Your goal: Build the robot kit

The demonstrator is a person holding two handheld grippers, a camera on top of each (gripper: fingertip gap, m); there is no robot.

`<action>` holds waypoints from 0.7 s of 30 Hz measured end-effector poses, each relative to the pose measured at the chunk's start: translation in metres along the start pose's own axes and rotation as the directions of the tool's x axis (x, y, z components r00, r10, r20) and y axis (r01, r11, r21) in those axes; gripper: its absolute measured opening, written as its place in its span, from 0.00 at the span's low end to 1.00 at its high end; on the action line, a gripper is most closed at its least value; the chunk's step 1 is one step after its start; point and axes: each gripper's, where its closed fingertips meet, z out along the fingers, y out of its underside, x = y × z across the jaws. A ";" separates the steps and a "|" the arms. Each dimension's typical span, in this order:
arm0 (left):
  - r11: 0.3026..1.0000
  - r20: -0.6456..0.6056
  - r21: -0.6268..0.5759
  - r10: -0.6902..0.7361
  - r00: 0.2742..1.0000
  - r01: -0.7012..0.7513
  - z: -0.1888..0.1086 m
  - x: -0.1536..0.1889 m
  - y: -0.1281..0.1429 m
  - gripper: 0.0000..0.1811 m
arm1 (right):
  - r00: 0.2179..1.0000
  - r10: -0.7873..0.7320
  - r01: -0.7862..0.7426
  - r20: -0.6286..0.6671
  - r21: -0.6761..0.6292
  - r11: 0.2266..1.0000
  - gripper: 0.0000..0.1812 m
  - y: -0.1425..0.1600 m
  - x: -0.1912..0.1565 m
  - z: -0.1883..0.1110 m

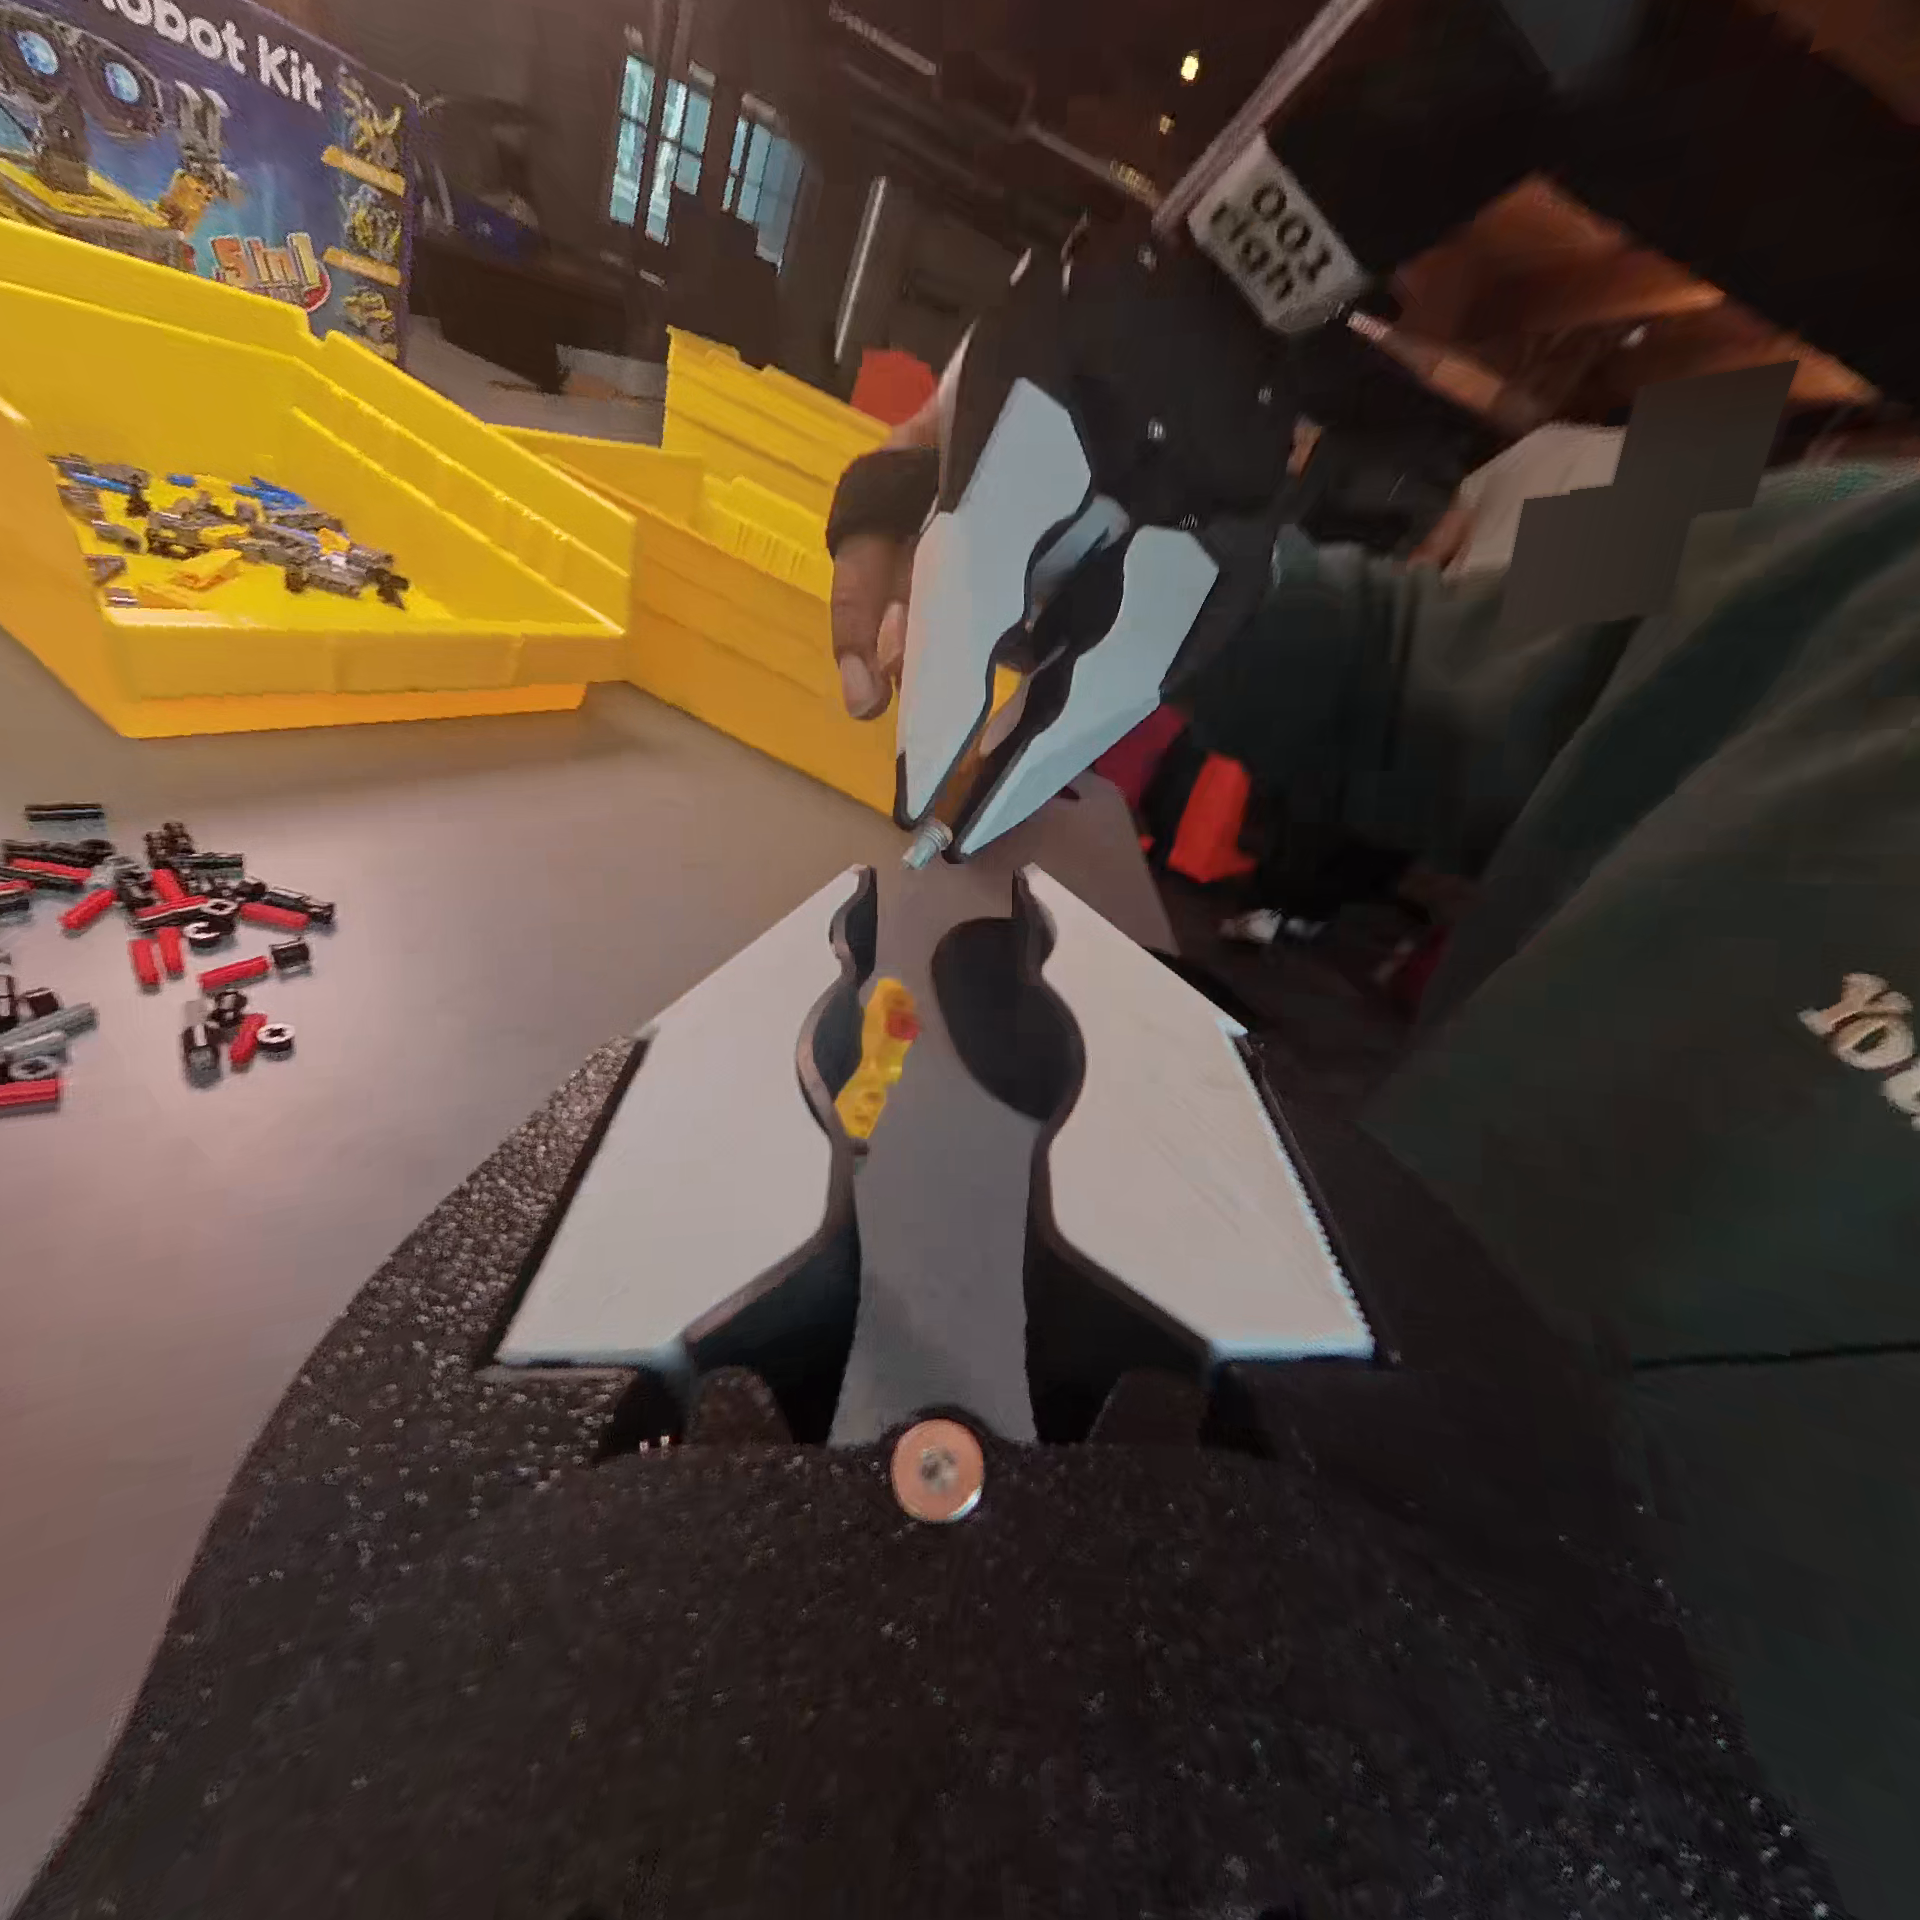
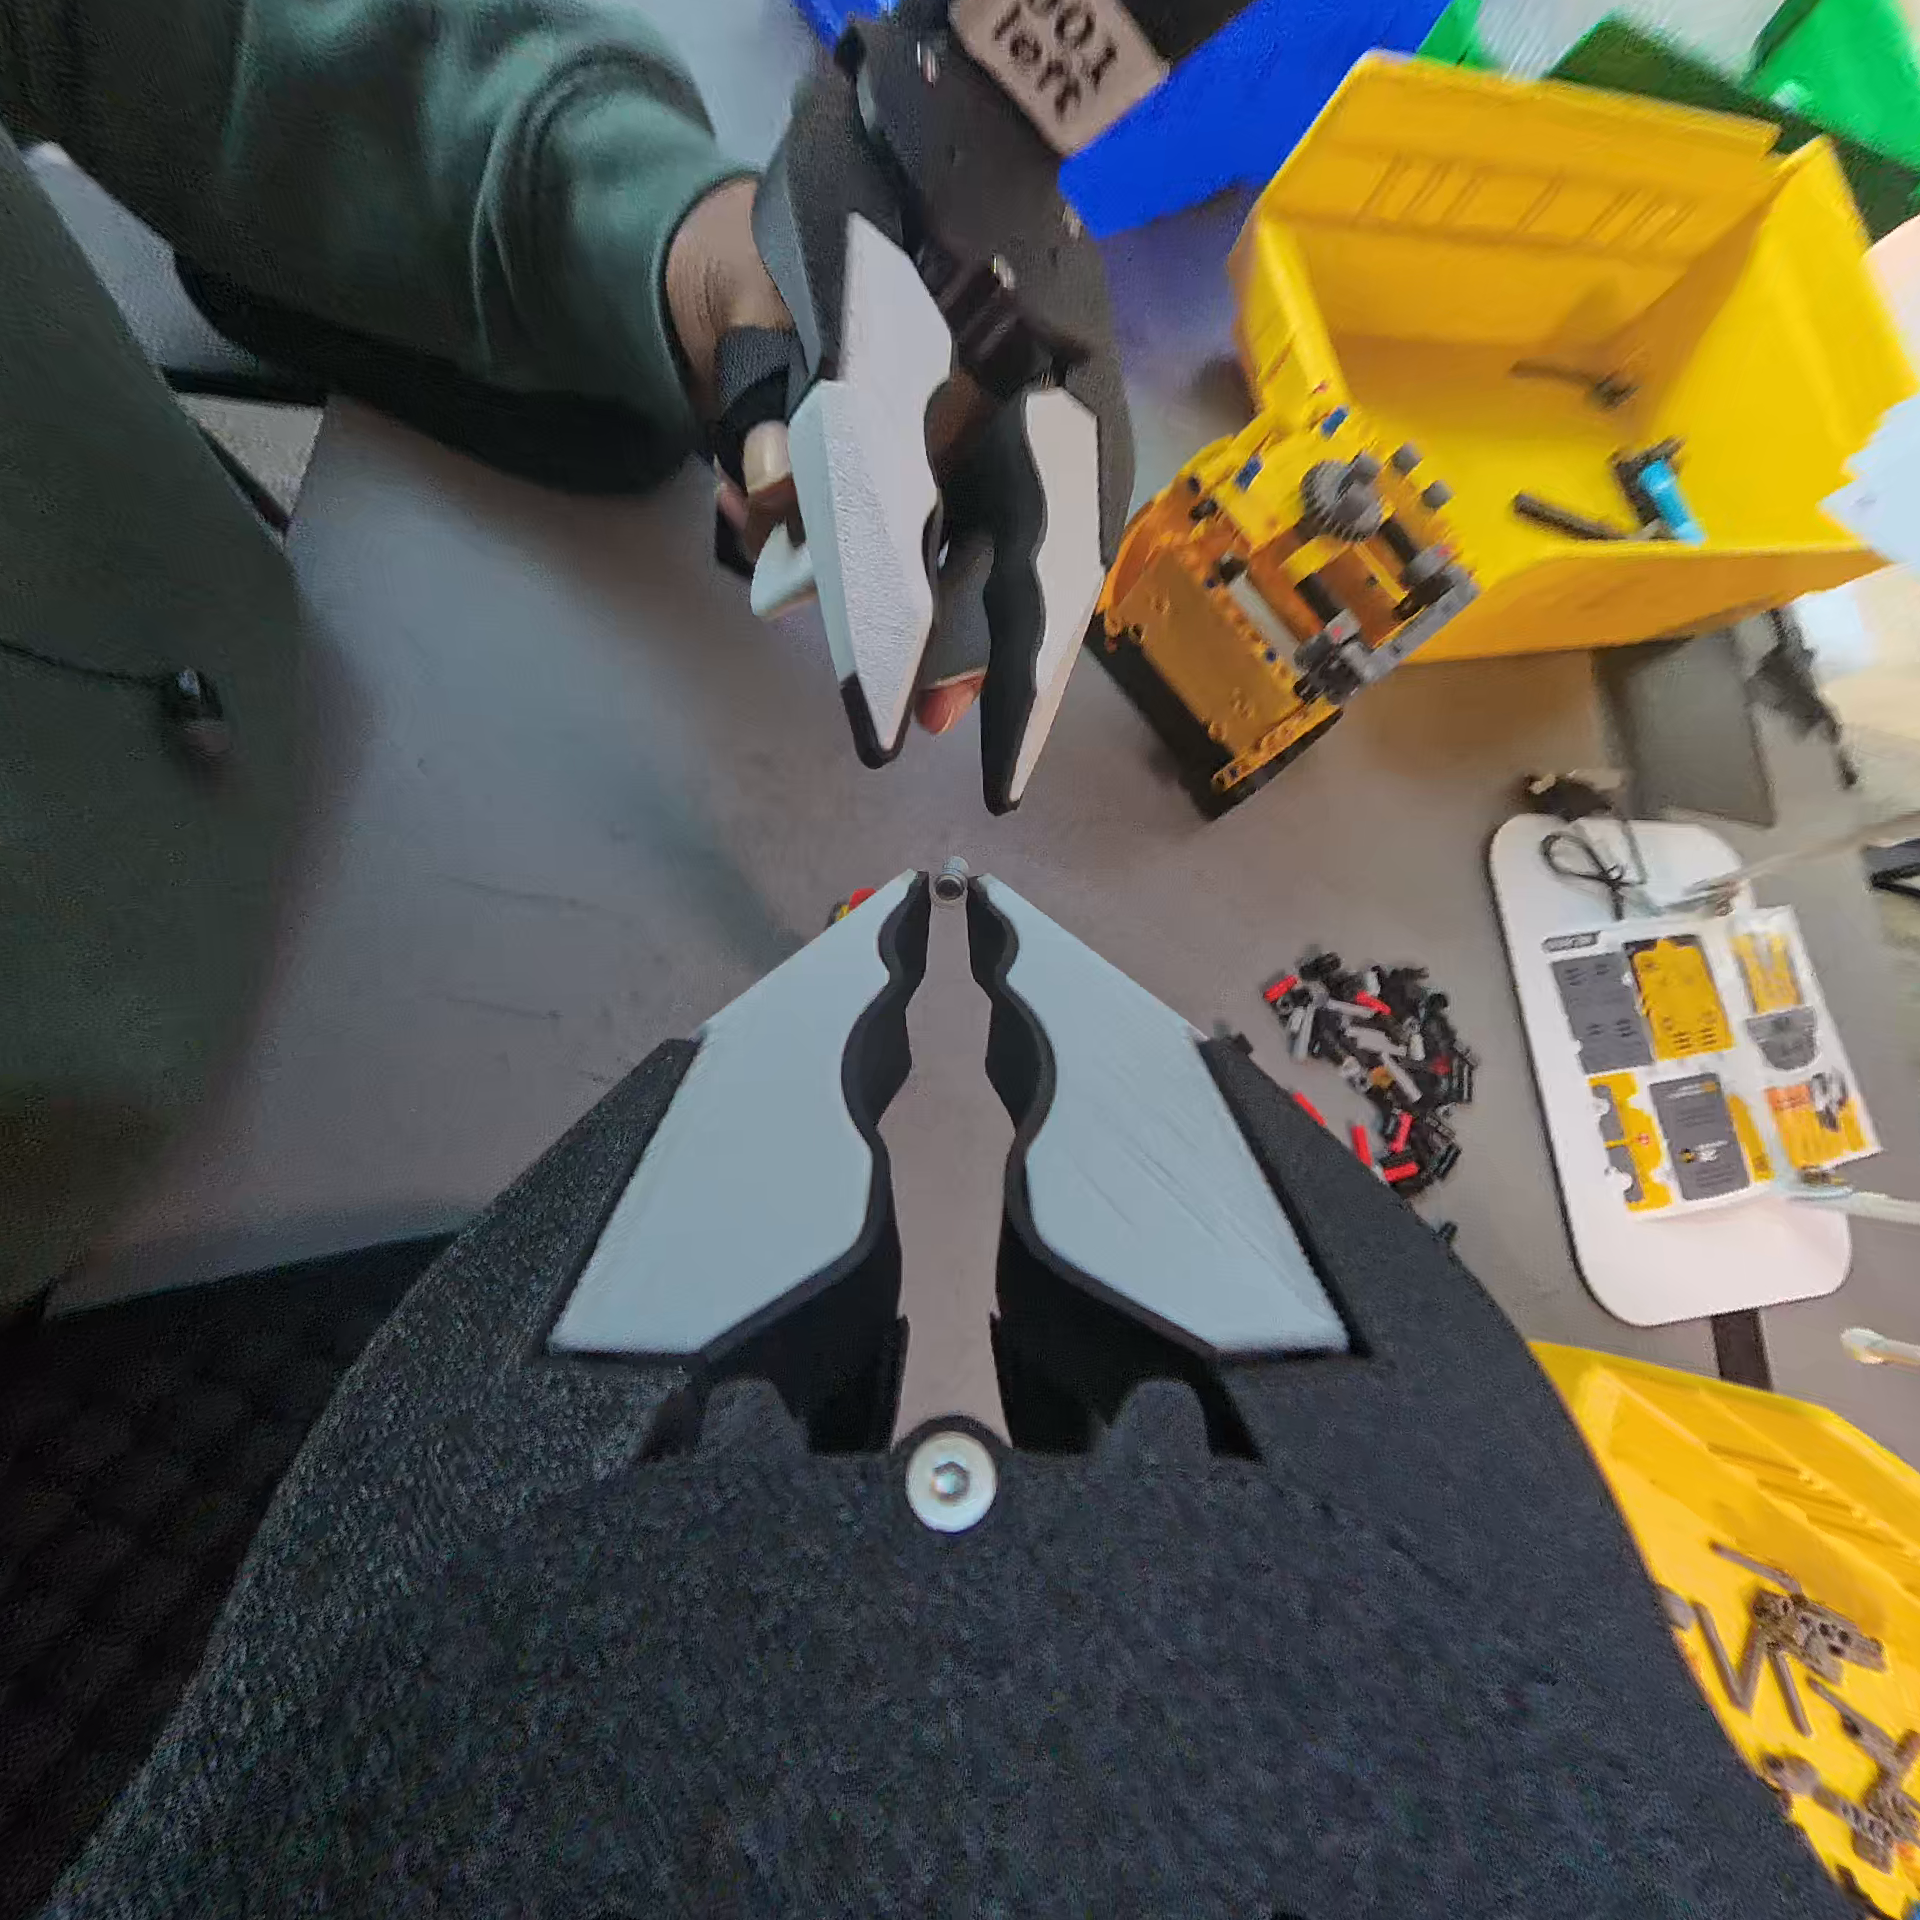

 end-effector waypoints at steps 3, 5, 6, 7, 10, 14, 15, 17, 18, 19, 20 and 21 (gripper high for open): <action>0.971 0.078 -0.180 0.174 0.982 -0.157 0.009 -0.011 0.030 0.16 | 0.994 0.022 -0.006 0.104 -0.157 0.988 0.04 0.024 -0.009 0.007; 0.938 0.091 -0.269 0.251 0.964 -0.219 0.014 -0.015 0.048 0.16 | 0.988 0.036 0.000 0.153 -0.226 0.974 0.04 0.032 -0.013 0.011; 0.925 0.094 -0.296 0.276 0.956 -0.238 0.016 -0.016 0.053 0.15 | 0.984 0.046 -0.002 0.172 -0.251 0.968 0.04 0.034 -0.014 0.012; 0.916 0.098 -0.312 0.296 0.950 -0.253 0.017 -0.017 0.057 0.13 | 0.981 0.049 0.004 0.187 -0.275 0.961 0.04 0.036 -0.014 0.013; 0.904 0.116 -0.324 0.331 0.936 -0.280 0.020 -0.020 0.059 0.09 | 0.976 0.031 0.042 0.217 -0.324 0.945 0.04 0.037 -0.015 0.017; 0.895 0.132 -0.324 0.365 0.922 -0.308 0.020 -0.021 0.057 0.05 | 0.965 0.018 0.084 0.261 -0.376 0.923 0.04 0.037 -0.017 0.019; 0.893 0.131 -0.326 0.369 0.920 -0.312 0.020 -0.021 0.057 0.05 | 0.963 0.021 0.089 0.269 -0.388 0.917 0.04 0.037 -0.017 0.019; 0.886 0.130 -0.332 0.384 0.914 -0.324 0.020 -0.020 0.058 0.04 | 0.960 0.018 0.101 0.279 -0.404 0.909 0.04 0.035 -0.016 0.018; 0.882 0.135 -0.336 0.392 0.910 -0.331 0.020 -0.020 0.058 0.04 | 0.958 0.021 0.102 0.287 -0.406 0.908 0.04 0.034 -0.016 0.018; 0.879 0.138 -0.339 0.400 0.906 -0.336 0.020 -0.021 0.058 0.04 | 0.954 0.032 0.097 0.297 -0.407 0.908 0.04 0.032 -0.018 0.017; 0.877 0.137 -0.341 0.403 0.905 -0.339 0.020 -0.021 0.058 0.04 | 0.951 0.036 0.100 0.306 -0.417 0.904 0.04 0.031 -0.019 0.016; 0.876 0.135 -0.341 0.404 0.905 -0.341 0.020 -0.020 0.058 0.04 | 0.953 0.024 0.115 0.301 -0.433 0.894 0.04 0.033 -0.018 0.016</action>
